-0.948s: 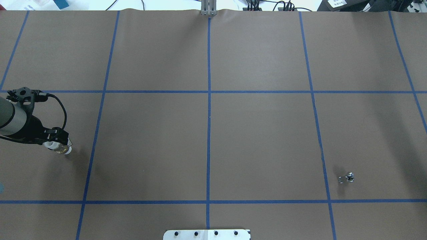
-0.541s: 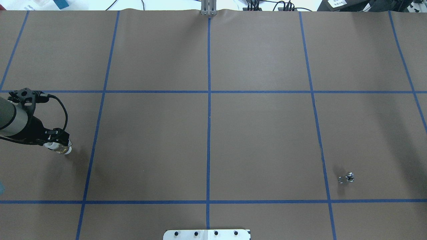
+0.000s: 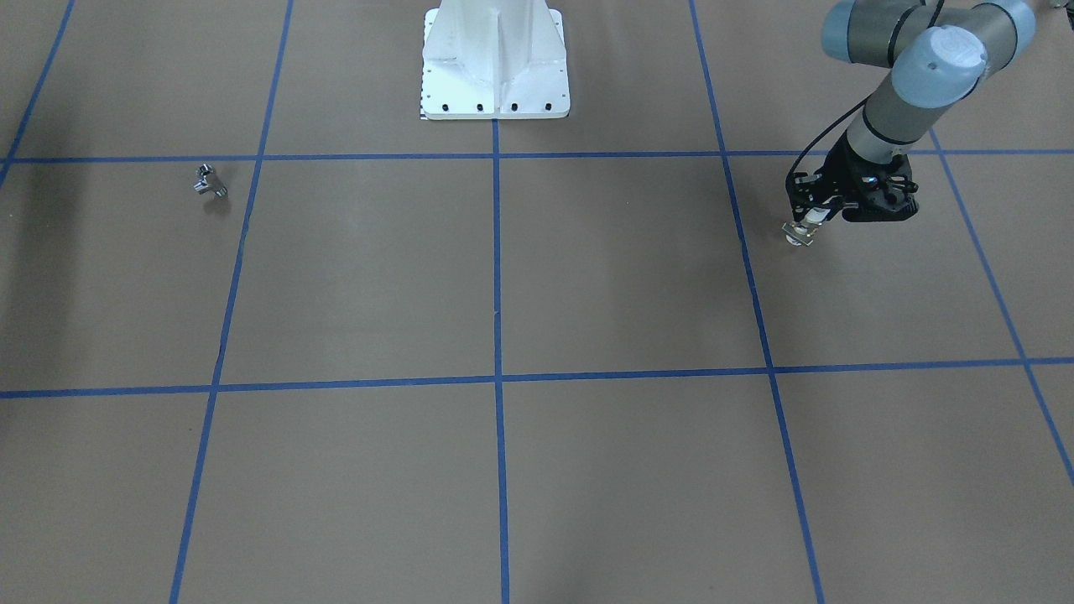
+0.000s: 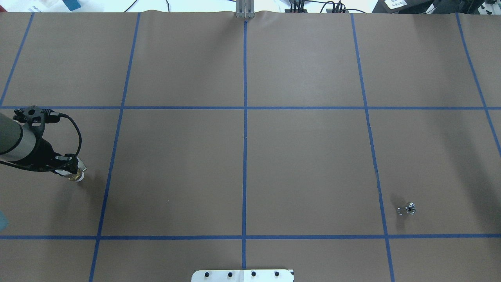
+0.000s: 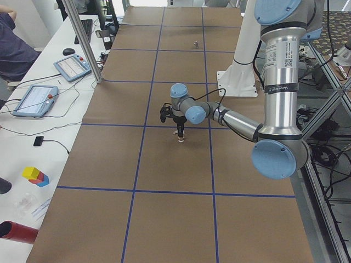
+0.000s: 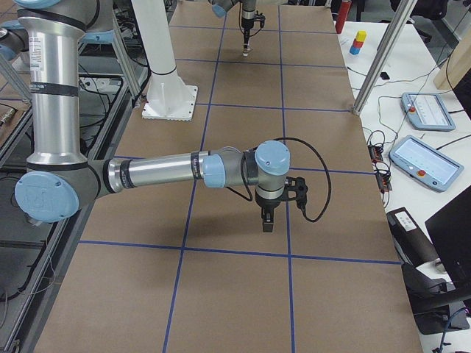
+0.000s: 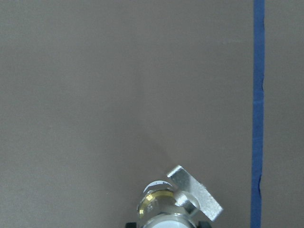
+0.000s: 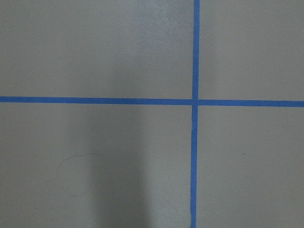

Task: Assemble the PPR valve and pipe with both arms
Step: 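Lift the valve with the left gripper and carry it to table center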

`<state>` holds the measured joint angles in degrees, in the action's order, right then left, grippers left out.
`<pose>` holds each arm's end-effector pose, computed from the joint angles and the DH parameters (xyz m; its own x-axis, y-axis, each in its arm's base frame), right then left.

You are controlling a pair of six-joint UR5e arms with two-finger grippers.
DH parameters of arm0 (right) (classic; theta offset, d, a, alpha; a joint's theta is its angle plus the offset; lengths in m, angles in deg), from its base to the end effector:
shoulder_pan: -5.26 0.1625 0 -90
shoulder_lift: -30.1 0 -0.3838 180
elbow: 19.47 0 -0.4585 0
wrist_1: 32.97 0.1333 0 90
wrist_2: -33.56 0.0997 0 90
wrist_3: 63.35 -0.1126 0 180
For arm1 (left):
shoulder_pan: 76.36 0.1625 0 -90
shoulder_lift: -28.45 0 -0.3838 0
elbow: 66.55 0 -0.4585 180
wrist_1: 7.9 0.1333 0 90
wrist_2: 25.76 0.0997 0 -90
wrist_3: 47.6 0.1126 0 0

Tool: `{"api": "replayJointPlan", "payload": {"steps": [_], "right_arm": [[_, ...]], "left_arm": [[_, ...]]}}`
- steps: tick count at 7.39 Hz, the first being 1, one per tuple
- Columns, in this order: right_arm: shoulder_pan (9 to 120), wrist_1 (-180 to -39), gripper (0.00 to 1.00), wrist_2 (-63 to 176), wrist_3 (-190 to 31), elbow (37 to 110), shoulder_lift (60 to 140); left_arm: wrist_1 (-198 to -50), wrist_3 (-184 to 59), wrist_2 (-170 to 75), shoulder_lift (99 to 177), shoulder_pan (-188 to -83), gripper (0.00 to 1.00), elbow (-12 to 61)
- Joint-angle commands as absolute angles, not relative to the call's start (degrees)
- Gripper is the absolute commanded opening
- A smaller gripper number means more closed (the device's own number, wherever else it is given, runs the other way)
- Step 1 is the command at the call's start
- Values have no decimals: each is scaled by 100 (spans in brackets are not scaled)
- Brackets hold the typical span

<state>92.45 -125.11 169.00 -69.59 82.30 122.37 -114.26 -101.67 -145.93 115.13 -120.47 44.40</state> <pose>0.0262 -0.5480 0.5359 0.6975 -0.0172 0.7164 -0.0274 0.9983 0.0505 0.3428 -0.4392 0.4318 0.7168 0.0117 -0.6972 -0.0254 0.9996 -0.0094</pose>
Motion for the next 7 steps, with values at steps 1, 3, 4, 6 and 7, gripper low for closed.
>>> {"api": "replayJointPlan", "payload": {"steps": [1,3,4,6,7], "right_arm": [[9245,-12508,100,16926,-6950,8239,12230],[9245,-12508,100,16979,-6941,8230,12221],[9245,-12508,100,17023,-6958,8222,12221],[9245,-12491,100,17006,-6871,8248,12274],[9245,-12490,100,17006,-6871,8248,12283]], "left_arm": [[-11390,-10183,-14687,11511,-12074,0,4646],[-10464,-10183,-14872,11946,-12083,0,5033],[-9527,-10270,-14881,12829,-12083,0,5035],[-8045,-10392,-14890,14536,-12048,0,4651],[-8084,-10907,-14898,14935,-11996,0,4456]]}}
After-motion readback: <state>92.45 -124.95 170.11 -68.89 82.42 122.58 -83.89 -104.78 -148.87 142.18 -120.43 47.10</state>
